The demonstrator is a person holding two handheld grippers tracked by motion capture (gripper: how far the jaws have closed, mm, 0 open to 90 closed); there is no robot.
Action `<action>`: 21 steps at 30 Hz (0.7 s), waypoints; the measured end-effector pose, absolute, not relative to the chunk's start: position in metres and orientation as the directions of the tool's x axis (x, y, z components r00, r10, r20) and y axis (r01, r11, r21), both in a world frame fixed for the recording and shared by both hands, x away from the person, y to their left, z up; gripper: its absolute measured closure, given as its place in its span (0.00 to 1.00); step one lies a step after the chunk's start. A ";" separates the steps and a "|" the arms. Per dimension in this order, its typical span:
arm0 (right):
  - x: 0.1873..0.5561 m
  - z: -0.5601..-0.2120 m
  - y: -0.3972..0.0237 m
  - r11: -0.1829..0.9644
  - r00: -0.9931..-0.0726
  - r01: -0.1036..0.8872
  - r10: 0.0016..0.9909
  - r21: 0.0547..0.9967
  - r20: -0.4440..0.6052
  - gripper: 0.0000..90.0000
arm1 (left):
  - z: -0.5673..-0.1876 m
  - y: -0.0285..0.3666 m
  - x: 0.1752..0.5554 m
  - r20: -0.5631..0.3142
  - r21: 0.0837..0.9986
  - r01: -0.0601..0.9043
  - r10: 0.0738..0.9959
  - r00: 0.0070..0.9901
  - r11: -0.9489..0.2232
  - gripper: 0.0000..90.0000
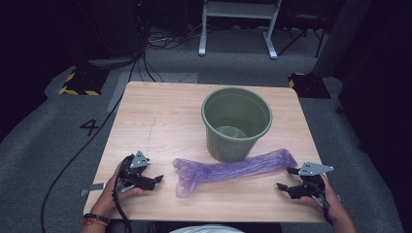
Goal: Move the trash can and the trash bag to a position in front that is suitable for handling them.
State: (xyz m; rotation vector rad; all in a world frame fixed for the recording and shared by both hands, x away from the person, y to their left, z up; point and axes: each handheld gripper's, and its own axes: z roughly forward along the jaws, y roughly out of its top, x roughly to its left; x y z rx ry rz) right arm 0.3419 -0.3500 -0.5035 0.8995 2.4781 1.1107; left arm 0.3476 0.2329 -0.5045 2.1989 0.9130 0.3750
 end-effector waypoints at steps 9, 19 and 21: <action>0.342 -0.504 -0.350 0.511 -0.765 0.427 0.643 0.746 -0.003 0.22 | -0.505 0.233 0.347 -0.004 0.712 0.499 0.707 0.707 -0.494 0.15; 0.339 -0.502 -0.351 0.496 -0.758 0.408 0.653 0.767 -0.019 0.25 | -0.505 0.233 0.348 -0.005 0.712 0.499 0.707 0.707 -0.494 0.15; 0.339 -0.501 -0.353 0.480 -0.751 0.406 0.661 0.778 -0.016 0.27 | -0.504 0.233 0.348 -0.005 0.712 0.499 0.707 0.707 -0.494 0.15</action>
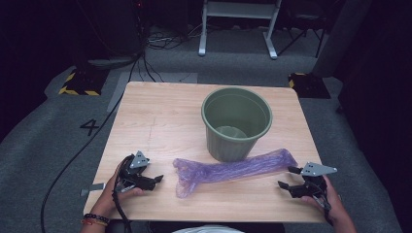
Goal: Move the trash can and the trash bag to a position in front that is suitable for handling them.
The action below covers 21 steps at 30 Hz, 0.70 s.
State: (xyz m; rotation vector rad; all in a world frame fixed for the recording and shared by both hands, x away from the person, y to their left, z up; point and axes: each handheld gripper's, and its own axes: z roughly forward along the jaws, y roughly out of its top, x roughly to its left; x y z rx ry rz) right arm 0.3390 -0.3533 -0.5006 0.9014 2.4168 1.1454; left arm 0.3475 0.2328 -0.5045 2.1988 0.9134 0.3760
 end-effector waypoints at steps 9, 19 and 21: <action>0.332 -0.481 -0.370 0.379 -0.703 0.357 0.710 0.854 -0.022 0.43 | -0.505 0.233 0.348 -0.006 0.713 0.500 0.708 0.706 -0.492 0.15; 0.343 -0.480 -0.365 0.357 -0.620 0.396 0.783 0.846 -0.040 0.39 | -0.505 0.231 0.349 -0.006 0.712 0.502 0.710 0.704 -0.491 0.14; 0.345 -0.480 -0.363 0.345 -0.606 0.411 0.795 0.844 -0.030 0.35 | -0.505 0.231 0.349 -0.005 0.712 0.501 0.709 0.705 -0.492 0.14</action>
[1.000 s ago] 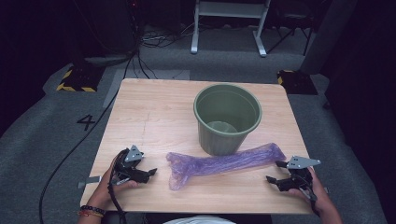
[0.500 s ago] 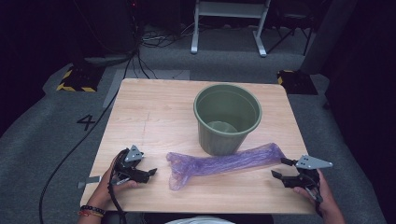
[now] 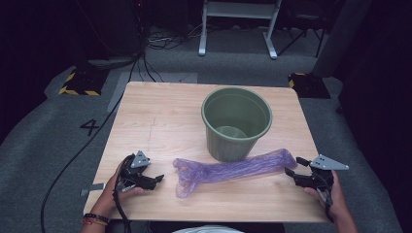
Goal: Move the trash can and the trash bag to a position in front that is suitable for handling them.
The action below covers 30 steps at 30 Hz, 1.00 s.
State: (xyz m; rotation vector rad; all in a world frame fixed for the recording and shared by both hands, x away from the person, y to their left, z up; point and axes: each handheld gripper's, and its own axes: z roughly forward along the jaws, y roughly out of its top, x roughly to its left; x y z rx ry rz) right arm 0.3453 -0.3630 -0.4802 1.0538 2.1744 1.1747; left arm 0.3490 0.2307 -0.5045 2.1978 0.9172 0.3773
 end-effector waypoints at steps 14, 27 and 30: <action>0.365 -0.497 -0.344 0.390 -0.646 0.448 0.763 0.804 -0.010 0.54 | -0.479 0.223 0.347 -0.023 0.738 0.474 0.685 0.728 -0.480 0.20; 0.371 -0.501 -0.330 0.444 -0.667 0.443 0.743 0.779 -0.045 0.63 | -0.446 0.193 0.334 0.030 0.793 0.356 0.614 0.788 -0.495 0.25; 0.372 -0.502 -0.330 0.451 -0.666 0.445 0.744 0.773 -0.051 0.60 | -0.447 0.180 0.335 0.009 0.802 0.331 0.563 0.826 -0.498 0.26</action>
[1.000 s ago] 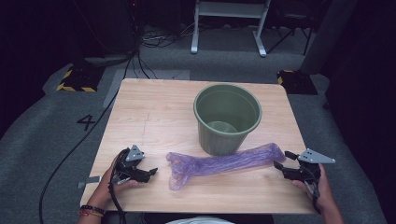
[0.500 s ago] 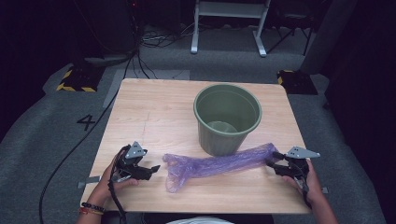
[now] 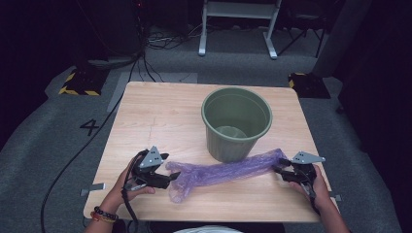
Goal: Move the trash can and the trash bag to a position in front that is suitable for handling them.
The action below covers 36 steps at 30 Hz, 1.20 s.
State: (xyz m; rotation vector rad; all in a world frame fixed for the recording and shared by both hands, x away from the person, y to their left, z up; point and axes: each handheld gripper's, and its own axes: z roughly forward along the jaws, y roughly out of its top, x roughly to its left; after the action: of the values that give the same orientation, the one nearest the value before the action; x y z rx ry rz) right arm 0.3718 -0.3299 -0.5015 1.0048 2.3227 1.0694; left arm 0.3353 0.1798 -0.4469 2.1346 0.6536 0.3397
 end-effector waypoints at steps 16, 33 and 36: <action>0.387 -0.499 -0.331 0.436 -0.629 0.435 0.773 0.788 -0.080 0.45 | -0.485 0.133 0.337 0.001 0.703 0.321 0.452 0.892 -0.635 0.42; 0.374 -0.468 -0.324 0.437 -0.645 0.362 0.755 0.823 -0.117 0.27 | -0.498 0.128 0.339 -0.007 0.704 0.344 0.479 0.878 -0.621 0.48; 0.367 -0.462 -0.322 0.429 -0.633 0.342 0.763 0.836 -0.132 0.25 | -0.501 0.130 0.337 -0.008 0.728 0.334 0.479 0.878 -0.599 0.47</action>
State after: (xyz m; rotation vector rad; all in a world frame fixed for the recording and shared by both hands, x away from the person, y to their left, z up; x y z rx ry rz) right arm 0.3672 -0.3219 -0.4622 0.9308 2.1857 1.1121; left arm 0.3369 0.1302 -0.5010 2.2652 0.5818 0.2403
